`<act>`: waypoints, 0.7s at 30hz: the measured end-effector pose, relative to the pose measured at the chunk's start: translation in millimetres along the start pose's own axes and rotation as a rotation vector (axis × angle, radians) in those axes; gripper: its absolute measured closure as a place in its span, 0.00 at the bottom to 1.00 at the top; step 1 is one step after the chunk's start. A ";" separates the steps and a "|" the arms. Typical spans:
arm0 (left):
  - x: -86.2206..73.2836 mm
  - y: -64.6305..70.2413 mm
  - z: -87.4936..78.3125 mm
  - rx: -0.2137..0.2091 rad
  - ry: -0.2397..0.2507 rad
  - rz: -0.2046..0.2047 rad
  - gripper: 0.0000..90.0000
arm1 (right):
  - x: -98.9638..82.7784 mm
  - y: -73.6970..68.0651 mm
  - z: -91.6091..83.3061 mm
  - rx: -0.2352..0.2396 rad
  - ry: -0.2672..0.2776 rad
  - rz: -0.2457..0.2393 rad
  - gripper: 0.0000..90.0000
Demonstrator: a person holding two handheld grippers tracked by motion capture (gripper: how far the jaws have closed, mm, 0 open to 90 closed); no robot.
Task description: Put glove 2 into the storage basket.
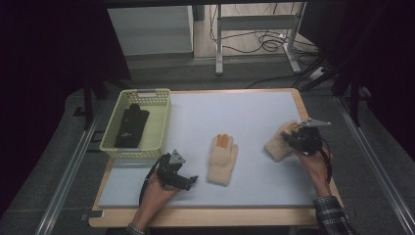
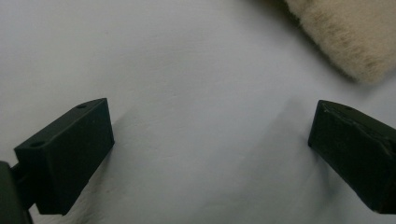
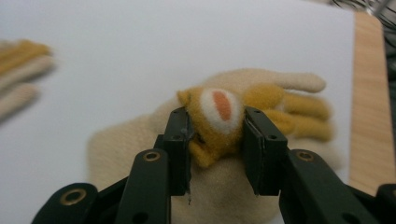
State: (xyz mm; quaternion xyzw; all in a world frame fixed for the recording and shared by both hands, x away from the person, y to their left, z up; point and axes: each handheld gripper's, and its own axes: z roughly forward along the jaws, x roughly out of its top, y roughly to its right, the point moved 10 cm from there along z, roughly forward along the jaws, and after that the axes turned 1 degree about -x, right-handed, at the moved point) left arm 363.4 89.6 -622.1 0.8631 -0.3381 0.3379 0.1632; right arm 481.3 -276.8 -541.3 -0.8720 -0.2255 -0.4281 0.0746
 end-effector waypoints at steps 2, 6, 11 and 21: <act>0.0 0.0 0.0 0.000 0.000 0.000 0.01 | 10.3 -16.4 -9.6 0.056 0.025 -0.035 0.71; 0.0 0.1 0.0 0.000 0.000 -0.001 0.01 | 20.9 -37.8 -18.6 0.125 0.047 -0.073 0.70; 0.2 -0.2 0.1 0.001 0.002 0.001 0.01 | 43.8 -90.8 -36.3 0.264 0.104 -0.159 0.70; 0.2 -0.2 0.0 0.001 0.001 0.001 0.01 | 58.5 -176.0 -31.8 0.448 0.107 -0.310 0.70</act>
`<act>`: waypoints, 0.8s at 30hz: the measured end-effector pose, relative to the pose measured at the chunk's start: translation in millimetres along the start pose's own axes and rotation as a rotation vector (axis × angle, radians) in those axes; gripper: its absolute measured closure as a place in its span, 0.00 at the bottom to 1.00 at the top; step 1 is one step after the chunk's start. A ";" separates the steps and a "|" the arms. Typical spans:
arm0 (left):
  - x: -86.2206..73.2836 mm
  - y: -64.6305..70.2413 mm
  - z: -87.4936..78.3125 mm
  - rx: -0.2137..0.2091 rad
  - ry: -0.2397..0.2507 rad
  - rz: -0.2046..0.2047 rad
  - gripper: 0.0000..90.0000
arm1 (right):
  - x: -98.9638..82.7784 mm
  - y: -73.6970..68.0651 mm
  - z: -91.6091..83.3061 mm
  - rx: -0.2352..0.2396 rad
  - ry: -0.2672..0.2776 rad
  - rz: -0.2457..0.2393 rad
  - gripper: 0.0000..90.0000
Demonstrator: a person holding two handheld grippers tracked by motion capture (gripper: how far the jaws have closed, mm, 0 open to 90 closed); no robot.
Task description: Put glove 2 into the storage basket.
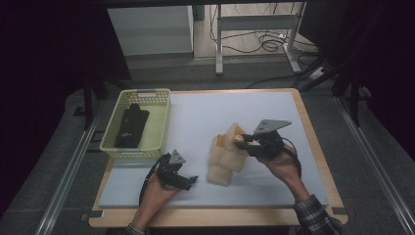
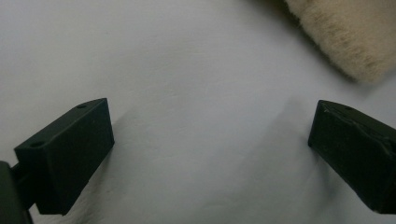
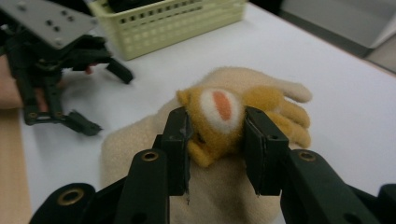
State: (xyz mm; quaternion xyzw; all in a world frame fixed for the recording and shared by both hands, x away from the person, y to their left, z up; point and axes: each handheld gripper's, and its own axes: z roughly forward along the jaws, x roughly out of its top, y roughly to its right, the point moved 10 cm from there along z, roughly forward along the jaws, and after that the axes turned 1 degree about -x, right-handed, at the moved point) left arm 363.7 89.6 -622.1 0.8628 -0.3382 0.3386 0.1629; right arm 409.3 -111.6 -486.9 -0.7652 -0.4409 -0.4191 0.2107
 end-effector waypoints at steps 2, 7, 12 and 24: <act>0.0 0.0 0.0 0.000 0.000 0.000 0.01 | 1.9 -17.2 21.4 0.053 -0.027 -0.035 0.70; 0.0 0.0 0.0 0.001 0.001 0.000 0.01 | -11.3 -32.7 51.5 0.103 -0.101 -0.068 0.69; 0.0 0.0 0.0 0.000 0.000 0.001 0.01 | -40.6 -32.9 75.4 0.089 -0.190 -0.042 0.43; -0.1 -0.1 0.0 0.000 -0.001 0.003 0.01 | -58.3 3.3 31.1 -0.017 -0.149 0.066 0.67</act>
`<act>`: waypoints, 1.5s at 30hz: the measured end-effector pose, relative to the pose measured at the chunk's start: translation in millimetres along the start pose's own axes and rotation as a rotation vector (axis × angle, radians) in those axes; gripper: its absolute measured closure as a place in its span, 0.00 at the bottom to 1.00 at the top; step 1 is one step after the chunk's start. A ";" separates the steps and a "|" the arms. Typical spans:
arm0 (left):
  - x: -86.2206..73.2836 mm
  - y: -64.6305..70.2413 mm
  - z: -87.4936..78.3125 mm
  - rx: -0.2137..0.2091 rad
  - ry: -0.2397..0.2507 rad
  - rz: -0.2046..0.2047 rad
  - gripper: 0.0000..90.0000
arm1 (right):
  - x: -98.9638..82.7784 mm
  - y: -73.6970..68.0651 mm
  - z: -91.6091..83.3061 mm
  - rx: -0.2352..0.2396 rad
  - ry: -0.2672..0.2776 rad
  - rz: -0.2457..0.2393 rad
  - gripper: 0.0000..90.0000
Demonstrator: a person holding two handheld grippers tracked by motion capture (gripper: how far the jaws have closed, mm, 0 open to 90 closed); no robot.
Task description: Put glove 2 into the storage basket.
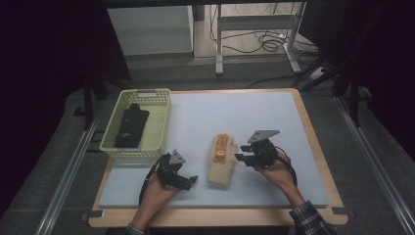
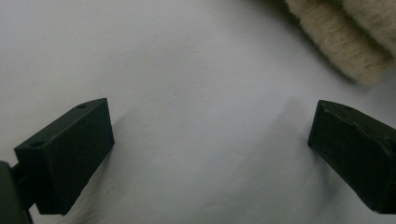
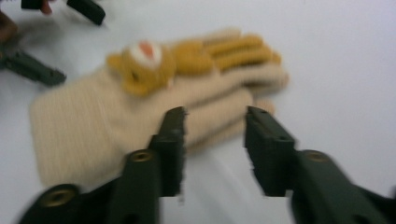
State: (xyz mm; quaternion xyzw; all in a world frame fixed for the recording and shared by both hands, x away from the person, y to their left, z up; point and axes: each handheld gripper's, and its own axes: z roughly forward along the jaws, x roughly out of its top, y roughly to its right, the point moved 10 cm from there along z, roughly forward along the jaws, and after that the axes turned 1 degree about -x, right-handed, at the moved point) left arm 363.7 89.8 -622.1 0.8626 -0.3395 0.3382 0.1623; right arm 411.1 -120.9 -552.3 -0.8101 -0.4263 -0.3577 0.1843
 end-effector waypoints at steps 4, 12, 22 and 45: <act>-0.1 0.3 0.0 -0.001 0.000 -0.003 0.01 | -21.1 -3.2 0.7 0.017 -0.024 0.026 0.84; 0.0 0.3 0.0 -0.001 0.000 -0.003 0.01 | -30.9 -9.1 8.8 0.010 -0.027 0.030 0.89; -0.1 0.3 0.0 -0.001 0.001 -0.003 0.01 | 2.7 17.3 57.3 0.025 -0.022 0.166 0.88; -1.1 3.3 -3.8 0.007 0.008 0.006 0.06 | -34.1 -5.7 4.3 -0.010 0.011 0.096 0.82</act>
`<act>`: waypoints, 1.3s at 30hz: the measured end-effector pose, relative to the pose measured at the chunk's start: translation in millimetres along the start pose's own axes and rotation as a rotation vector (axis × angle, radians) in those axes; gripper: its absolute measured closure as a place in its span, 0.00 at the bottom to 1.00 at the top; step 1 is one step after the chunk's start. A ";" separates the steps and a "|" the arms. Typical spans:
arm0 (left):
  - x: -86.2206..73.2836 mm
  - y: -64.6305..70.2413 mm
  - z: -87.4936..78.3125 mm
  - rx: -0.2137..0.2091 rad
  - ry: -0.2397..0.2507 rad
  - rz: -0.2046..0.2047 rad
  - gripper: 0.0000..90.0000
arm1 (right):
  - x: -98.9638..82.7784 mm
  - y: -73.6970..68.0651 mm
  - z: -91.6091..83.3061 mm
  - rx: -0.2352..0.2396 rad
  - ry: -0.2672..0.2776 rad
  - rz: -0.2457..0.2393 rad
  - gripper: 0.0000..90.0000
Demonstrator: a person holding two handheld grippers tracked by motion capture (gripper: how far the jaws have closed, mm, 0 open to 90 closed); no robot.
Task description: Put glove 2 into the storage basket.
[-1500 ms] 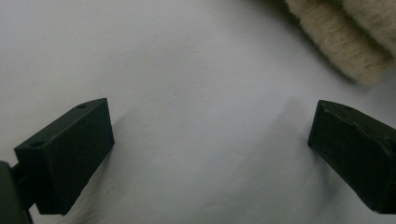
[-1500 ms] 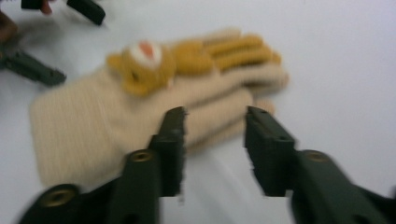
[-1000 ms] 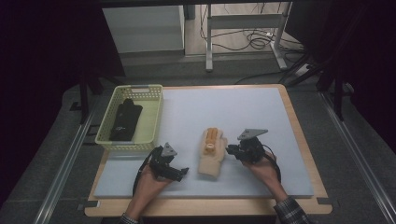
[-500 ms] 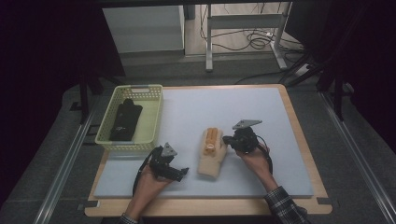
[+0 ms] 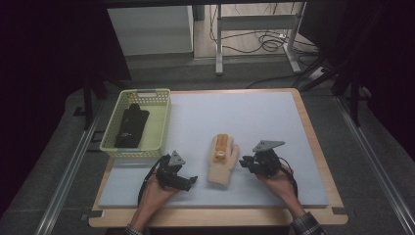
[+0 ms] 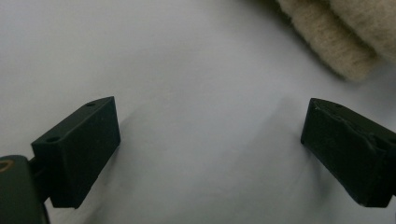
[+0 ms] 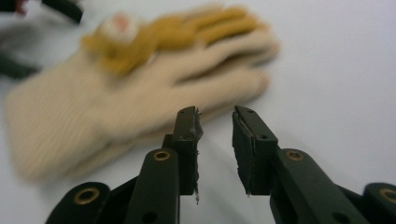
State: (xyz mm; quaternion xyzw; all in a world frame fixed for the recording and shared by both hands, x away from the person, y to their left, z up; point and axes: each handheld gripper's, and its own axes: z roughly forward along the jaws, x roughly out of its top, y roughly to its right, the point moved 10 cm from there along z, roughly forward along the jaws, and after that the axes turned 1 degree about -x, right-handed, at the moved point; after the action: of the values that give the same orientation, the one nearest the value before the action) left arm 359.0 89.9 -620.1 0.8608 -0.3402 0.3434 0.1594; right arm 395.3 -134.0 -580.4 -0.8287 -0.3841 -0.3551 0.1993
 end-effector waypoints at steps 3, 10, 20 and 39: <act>-4.6 1.9 -4.2 -0.009 -0.010 0.001 0.05 | -9.9 -10.3 0.4 0.028 -0.018 -0.021 0.86; -21.2 -2.1 -19.0 0.021 -0.025 -0.026 0.03 | -15.0 -37.0 14.6 0.077 -0.033 -0.096 0.89; -36.8 -18.9 -31.7 0.051 -0.003 -0.053 0.00 | 5.2 -63.3 43.4 0.108 -0.026 -0.130 0.88; -38.0 -19.7 -31.1 0.046 -0.004 -0.074 0.00 | 18.9 -75.3 49.3 0.084 -0.005 -0.193 0.71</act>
State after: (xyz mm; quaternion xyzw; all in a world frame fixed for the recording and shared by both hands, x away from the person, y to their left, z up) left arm 337.4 137.9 -625.2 0.8768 -0.3007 0.3432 0.1516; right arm 366.7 -47.8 -595.0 -0.7797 -0.4772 -0.3539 0.1978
